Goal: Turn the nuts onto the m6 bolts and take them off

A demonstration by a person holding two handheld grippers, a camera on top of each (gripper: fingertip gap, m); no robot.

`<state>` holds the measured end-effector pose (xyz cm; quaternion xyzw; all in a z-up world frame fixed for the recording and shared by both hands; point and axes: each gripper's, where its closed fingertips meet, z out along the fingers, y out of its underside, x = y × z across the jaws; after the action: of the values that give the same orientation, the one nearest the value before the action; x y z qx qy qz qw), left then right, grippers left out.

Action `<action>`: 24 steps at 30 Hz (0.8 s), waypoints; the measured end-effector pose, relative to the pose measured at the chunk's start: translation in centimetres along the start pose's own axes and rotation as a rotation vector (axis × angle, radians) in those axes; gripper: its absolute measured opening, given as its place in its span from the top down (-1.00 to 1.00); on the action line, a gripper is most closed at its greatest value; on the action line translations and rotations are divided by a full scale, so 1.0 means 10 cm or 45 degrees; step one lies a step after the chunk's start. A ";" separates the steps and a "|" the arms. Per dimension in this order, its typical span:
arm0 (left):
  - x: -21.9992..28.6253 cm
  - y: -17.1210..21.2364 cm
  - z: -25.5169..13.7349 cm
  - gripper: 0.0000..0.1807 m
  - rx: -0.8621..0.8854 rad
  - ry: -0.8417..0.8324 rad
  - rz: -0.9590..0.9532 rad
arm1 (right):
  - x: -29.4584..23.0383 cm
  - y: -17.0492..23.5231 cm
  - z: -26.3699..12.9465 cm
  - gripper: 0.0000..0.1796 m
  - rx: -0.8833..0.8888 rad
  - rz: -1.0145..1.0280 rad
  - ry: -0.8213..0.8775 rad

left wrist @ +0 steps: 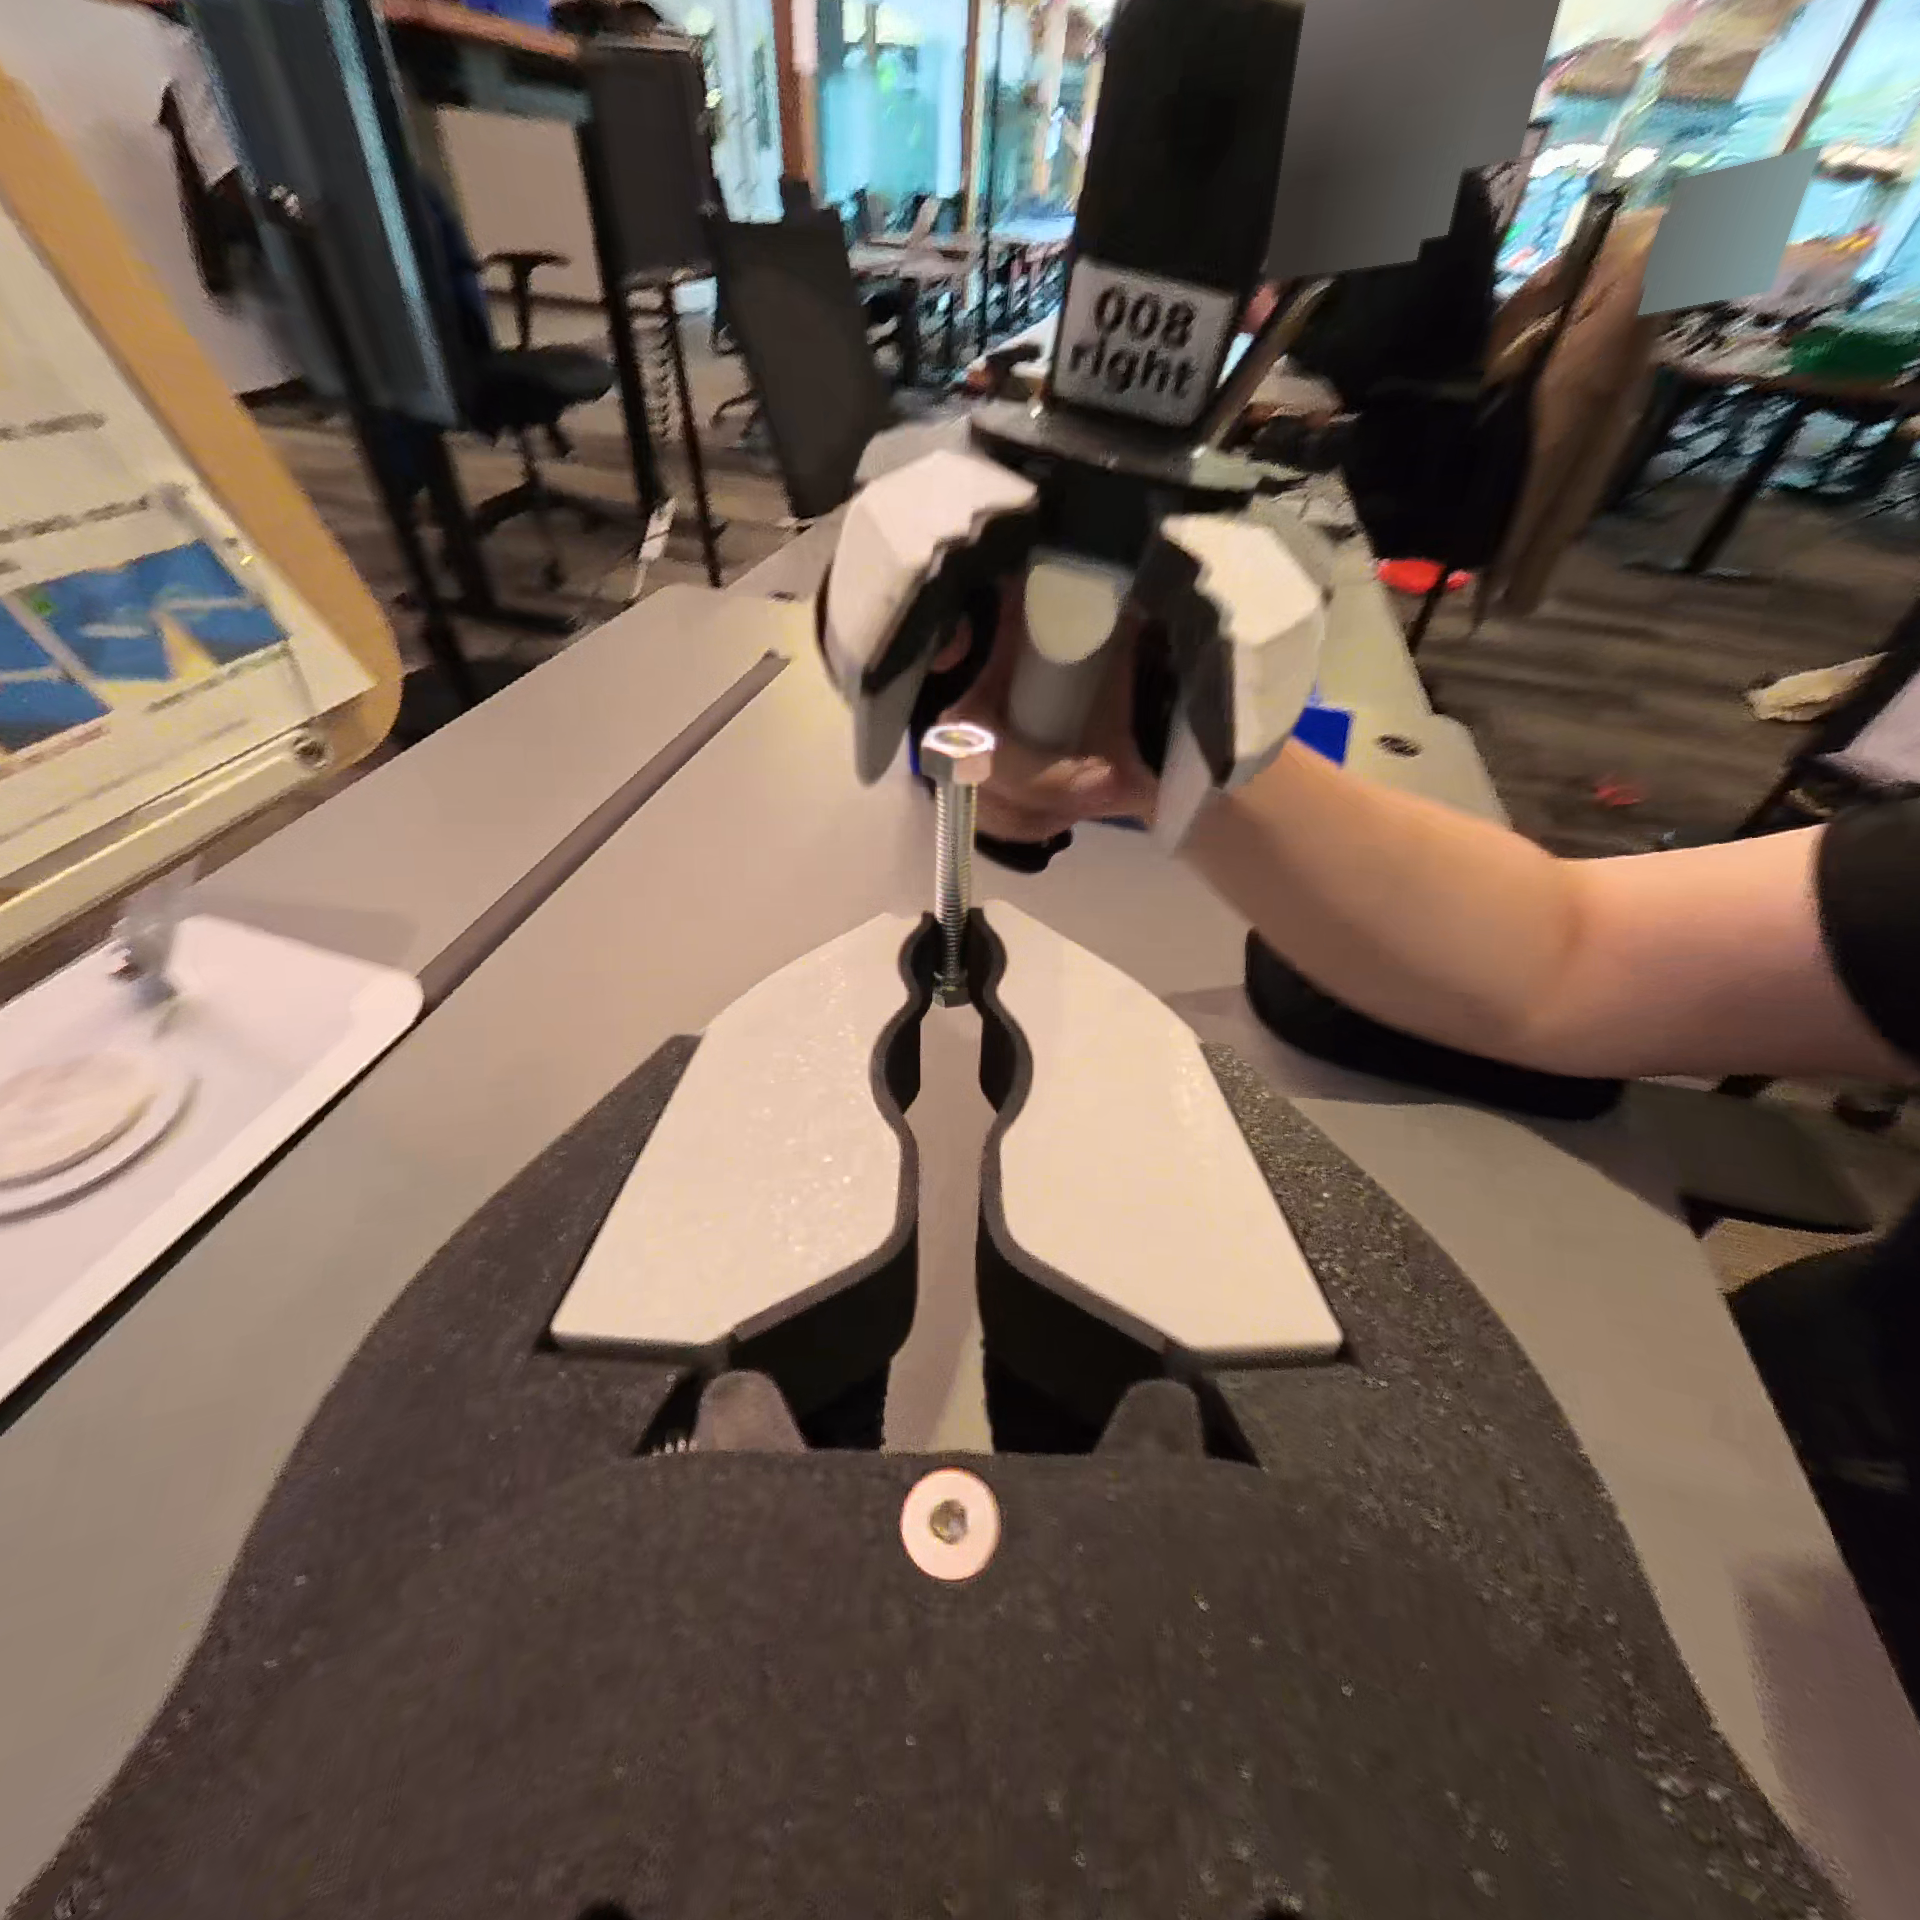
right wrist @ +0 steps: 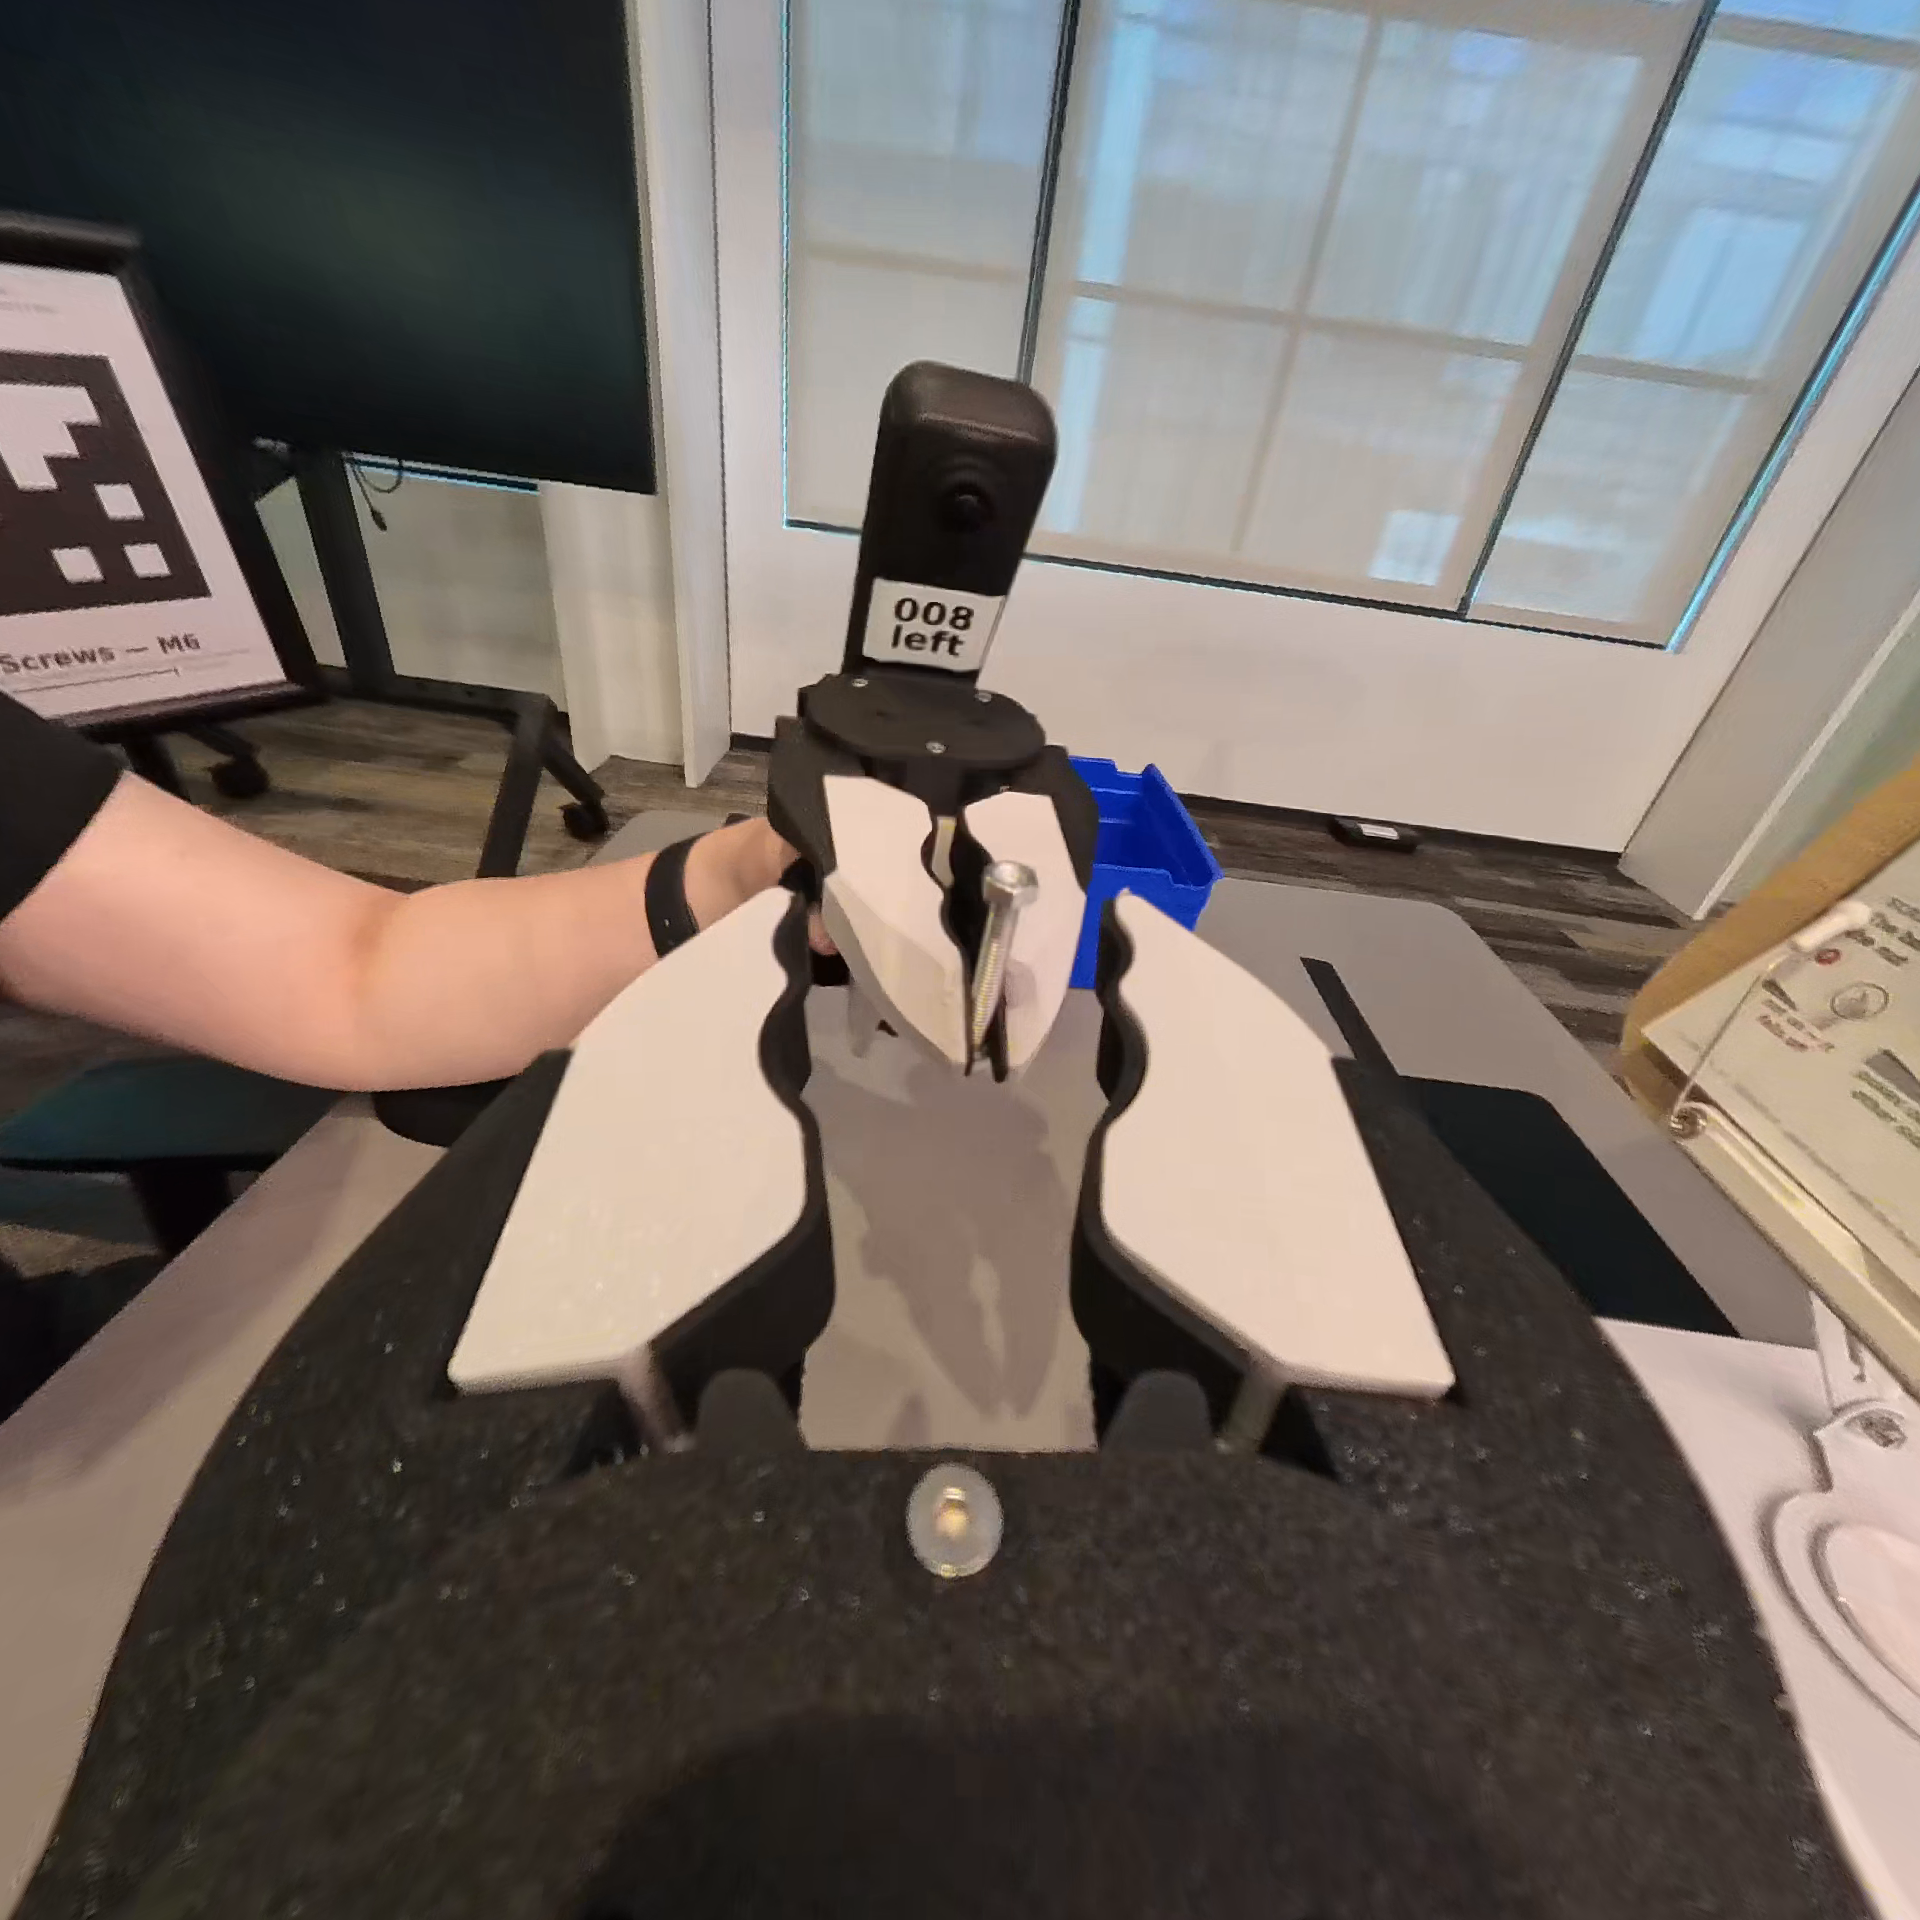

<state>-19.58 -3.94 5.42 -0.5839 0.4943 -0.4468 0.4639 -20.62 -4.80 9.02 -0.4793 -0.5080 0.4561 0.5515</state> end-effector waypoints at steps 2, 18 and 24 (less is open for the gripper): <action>0.09 -0.04 0.00 0.95 0.023 0.062 0.006 | -0.03 0.02 0.06 0.42 -0.017 -0.058 0.015; 0.23 -0.06 0.08 0.95 0.029 0.123 0.047 | -0.23 -0.03 0.23 0.38 -0.028 -0.115 -0.048; 0.18 -0.07 0.06 0.95 0.032 0.088 0.045 | -0.25 -0.01 0.24 0.35 -0.055 -0.137 -0.047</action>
<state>-18.69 -5.63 6.10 -0.5535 0.5145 -0.4646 0.4616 -23.17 -7.10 8.91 -0.4546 -0.5528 0.4234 0.5553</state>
